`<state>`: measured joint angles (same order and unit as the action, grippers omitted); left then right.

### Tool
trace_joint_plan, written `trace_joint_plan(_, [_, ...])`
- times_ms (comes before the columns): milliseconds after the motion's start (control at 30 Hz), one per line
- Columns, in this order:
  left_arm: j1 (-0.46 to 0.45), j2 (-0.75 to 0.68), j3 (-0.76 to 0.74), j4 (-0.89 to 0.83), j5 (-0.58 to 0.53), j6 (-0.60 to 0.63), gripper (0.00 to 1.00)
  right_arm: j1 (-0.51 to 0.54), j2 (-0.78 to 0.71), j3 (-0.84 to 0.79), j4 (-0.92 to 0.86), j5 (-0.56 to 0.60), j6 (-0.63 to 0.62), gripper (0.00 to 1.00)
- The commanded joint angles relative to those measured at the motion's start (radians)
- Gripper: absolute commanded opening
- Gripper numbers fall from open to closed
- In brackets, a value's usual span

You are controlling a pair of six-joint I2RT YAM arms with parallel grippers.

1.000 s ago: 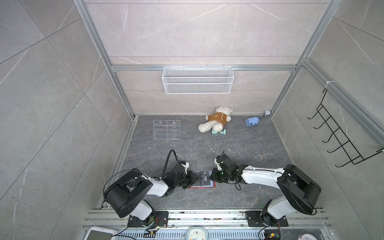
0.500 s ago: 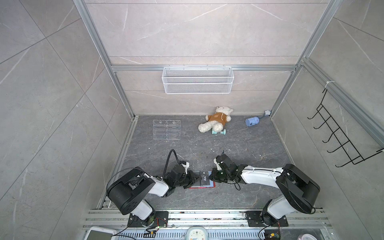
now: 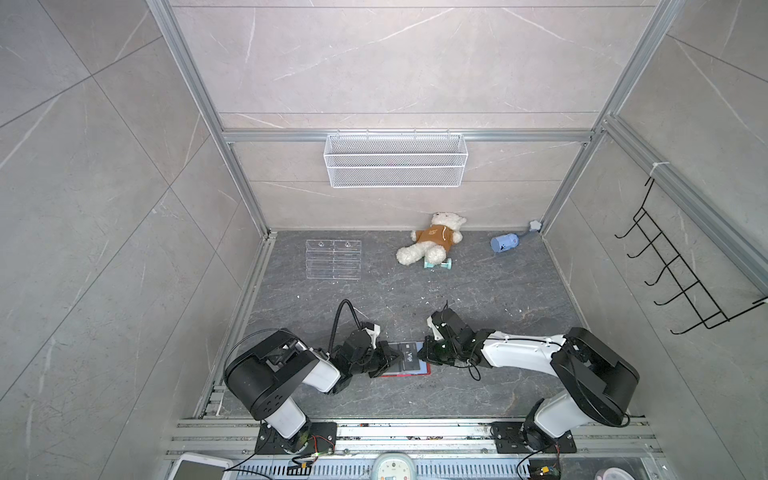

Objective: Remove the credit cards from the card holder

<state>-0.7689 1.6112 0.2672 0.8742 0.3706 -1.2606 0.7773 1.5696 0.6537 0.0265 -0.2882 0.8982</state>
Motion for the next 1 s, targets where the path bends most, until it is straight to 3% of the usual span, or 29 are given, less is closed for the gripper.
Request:
trace_joint_plan(0, [-0.005,0.014,0.008,0.022,0.002,0.001,0.01,0.002,0.019,-0.021,-0.014,0.004,0.012,0.04])
trace_joint_plan(633, [-0.004,-0.142,-0.057,-0.127,-0.048,0.037,0.0,0.002,0.029,-0.011,-0.028,0.006,0.005,0.03])
trace_joint_plan(800, [-0.003,-0.136,-0.048,-0.124,-0.05,0.036,0.24,0.002,0.027,-0.008,-0.027,0.004,0.006,0.03])
trace_joint_plan(967, [-0.005,-0.108,-0.036,-0.1,-0.04,0.031,0.28,0.002,0.028,-0.007,-0.027,0.003,0.005,0.03])
